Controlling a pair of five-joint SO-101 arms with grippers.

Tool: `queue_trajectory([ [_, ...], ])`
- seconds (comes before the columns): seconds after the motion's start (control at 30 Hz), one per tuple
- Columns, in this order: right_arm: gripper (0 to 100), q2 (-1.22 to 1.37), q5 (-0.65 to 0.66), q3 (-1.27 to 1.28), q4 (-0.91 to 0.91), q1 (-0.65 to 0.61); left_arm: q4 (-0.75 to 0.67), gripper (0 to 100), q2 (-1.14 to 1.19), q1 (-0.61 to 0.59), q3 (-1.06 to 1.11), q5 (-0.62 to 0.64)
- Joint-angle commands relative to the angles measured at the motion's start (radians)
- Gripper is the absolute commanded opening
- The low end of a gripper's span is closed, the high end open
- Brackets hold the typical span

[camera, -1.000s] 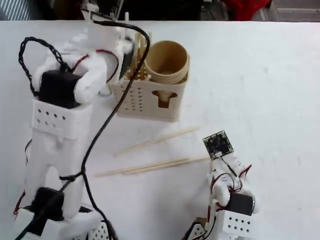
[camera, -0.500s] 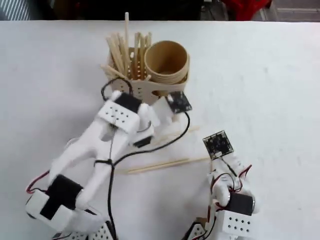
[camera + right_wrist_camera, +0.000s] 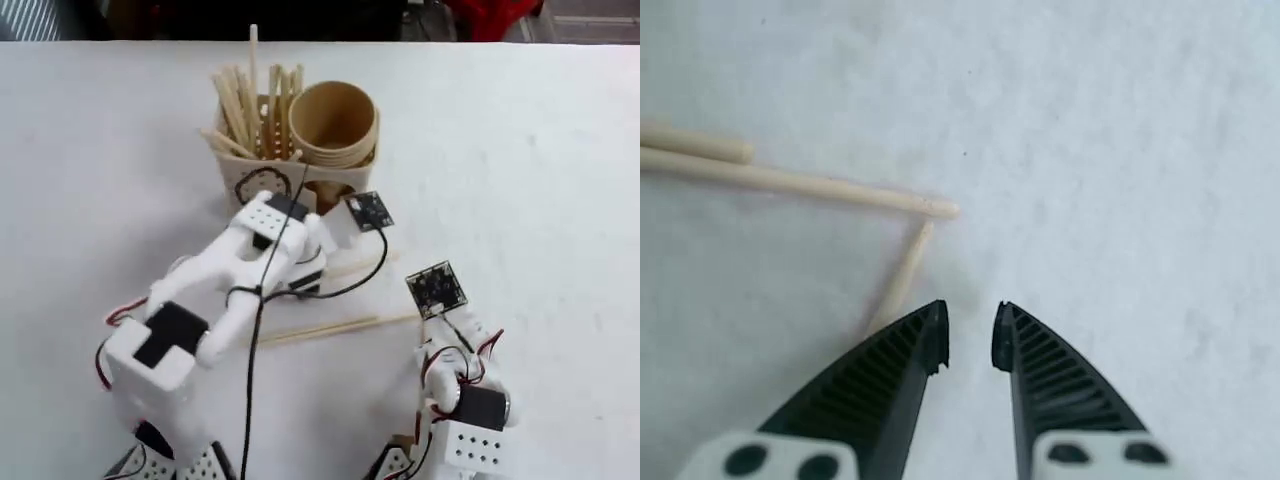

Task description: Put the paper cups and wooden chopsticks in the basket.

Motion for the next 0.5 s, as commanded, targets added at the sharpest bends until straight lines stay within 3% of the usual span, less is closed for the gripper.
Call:
queue_trajectory([
  [0.0,8.5,-0.007,0.008,-0.003,-0.002,-0.001,0.052,10,0.061,0.008,-0.123,0.015],
  [0.1,8.5,-0.007,0.008,-0.003,-0.002,-0.001,0.095,2,0.079,0.008,-0.147,0.014],
  [0.47,8.5,-0.007,0.008,-0.003,-0.002,-0.001,0.245,2,-0.044,-0.001,-0.124,-0.011],
])
